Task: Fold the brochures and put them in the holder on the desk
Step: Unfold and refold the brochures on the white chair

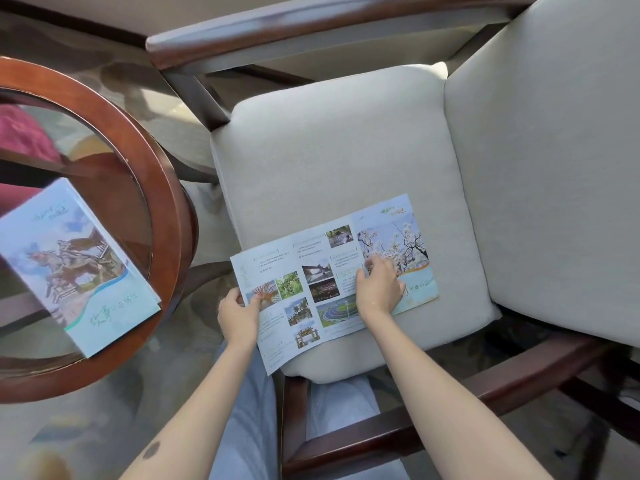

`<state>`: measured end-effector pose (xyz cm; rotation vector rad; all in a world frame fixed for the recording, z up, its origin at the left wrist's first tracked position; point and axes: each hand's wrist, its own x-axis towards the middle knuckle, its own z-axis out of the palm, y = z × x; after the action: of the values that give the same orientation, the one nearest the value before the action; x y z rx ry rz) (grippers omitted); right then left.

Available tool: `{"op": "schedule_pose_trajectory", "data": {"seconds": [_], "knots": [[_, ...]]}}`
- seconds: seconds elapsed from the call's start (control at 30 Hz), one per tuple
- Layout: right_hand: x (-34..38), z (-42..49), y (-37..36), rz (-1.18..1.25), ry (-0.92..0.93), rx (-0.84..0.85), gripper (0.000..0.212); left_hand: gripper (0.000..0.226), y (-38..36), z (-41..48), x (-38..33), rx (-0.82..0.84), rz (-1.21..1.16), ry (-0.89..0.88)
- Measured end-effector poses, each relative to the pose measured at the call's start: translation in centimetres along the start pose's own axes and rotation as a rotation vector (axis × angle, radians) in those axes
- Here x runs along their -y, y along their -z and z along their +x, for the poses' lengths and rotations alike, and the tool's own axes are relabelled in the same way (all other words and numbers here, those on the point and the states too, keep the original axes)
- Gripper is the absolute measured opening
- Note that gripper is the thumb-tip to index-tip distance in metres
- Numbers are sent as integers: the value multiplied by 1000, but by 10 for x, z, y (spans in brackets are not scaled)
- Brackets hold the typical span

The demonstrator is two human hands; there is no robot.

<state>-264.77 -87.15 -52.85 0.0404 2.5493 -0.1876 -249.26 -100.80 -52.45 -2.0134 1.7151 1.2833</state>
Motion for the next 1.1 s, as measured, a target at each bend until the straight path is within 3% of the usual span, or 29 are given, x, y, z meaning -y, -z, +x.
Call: {"op": "schedule_pose_trajectory", "data": {"seconds": [0.17, 0.37, 0.53, 0.67, 0.87, 1.0, 1.1], "knots": [[7, -5, 1, -17, 40, 16, 50, 18, 11, -13, -12, -25, -22, -29], [6, 4, 13, -36, -51, 116, 70, 18, 23, -36, -38, -45, -141, -148], [1, 15, 21, -15, -42, 179, 73, 15, 8, -53, -62, -33, -180, -279], [-4, 22, 23, -21, -69, 168, 76, 24, -18, -58, -77, 63, -58, -367], [-21, 33, 26, -24, -201, 117, 79, 29, -51, -55, -90, 138, 17, -362], [-33, 43, 30, 150, -261, 119, 74, 28, -57, -57, -90, 146, -9, -330], [-37, 47, 32, 207, -256, 81, 58, 28, -54, -57, -83, 159, -12, -323]]}}
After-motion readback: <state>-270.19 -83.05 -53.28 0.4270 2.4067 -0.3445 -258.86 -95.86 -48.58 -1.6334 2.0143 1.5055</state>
